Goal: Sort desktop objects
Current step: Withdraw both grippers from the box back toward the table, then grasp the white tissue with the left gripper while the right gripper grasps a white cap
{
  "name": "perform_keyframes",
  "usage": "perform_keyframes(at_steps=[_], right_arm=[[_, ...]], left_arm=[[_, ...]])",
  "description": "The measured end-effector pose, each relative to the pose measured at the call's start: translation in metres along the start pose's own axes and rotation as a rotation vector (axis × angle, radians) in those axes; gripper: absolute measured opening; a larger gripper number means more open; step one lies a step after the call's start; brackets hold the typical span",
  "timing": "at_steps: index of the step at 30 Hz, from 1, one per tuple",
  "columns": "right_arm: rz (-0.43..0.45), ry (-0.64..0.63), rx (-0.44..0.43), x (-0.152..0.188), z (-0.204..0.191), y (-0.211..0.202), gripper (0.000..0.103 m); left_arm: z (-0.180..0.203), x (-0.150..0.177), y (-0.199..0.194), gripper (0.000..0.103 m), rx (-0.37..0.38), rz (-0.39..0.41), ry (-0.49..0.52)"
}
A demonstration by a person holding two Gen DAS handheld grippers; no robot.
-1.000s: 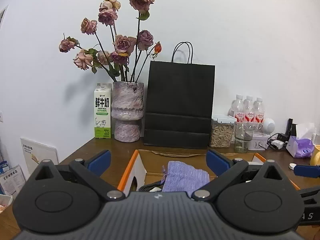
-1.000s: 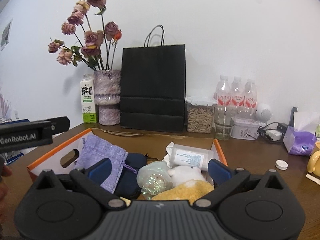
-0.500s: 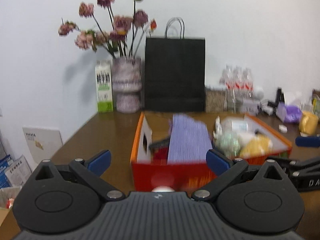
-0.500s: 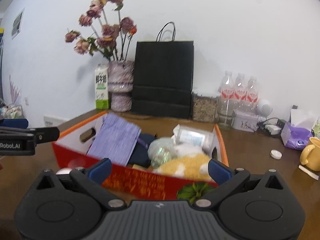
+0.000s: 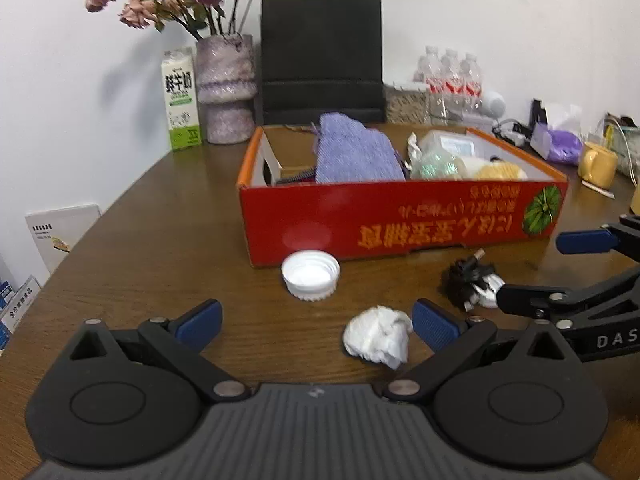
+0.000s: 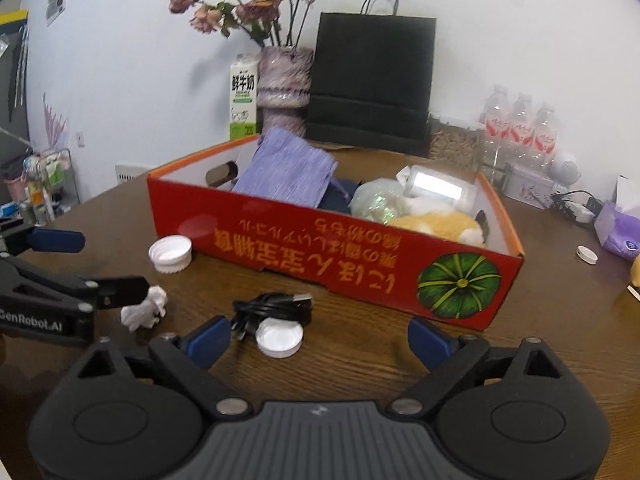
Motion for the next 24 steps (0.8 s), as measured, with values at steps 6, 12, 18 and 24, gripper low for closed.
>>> perform_keyframes(at_steps=[6, 12, 18, 24], right_arm=[[-0.057, -0.002, -0.016, 0.005, -0.002, 0.012, 0.07], [-0.068, 0.013, -0.062, 0.0, -0.003, 0.019, 0.055], [-0.062, 0.013, -0.094, -0.002, -0.005, 0.021, 0.041], [-0.056, 0.017, -0.112, -0.001, -0.007, 0.019, 0.027]], left_arm=[[0.007, 0.005, 0.004, 0.101, 0.041, -0.021, 0.022], [0.01, 0.003, 0.008, 0.085, 0.058, -0.029, 0.018], [0.015, 0.004, 0.011, 0.071, 0.084, -0.042, 0.017], [0.019, 0.007, 0.013, 0.044, 0.083, -0.048, 0.018]])
Point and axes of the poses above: each gripper's, at about its wrist camera, not at the fingertips, and y roughly the way its jaws point, z to its right, x to its underside, the point moved 5 cm from there along y, roughly the way its jaws point, and after that the axes turned 10 degrees about -z, right-handed, at the moved point
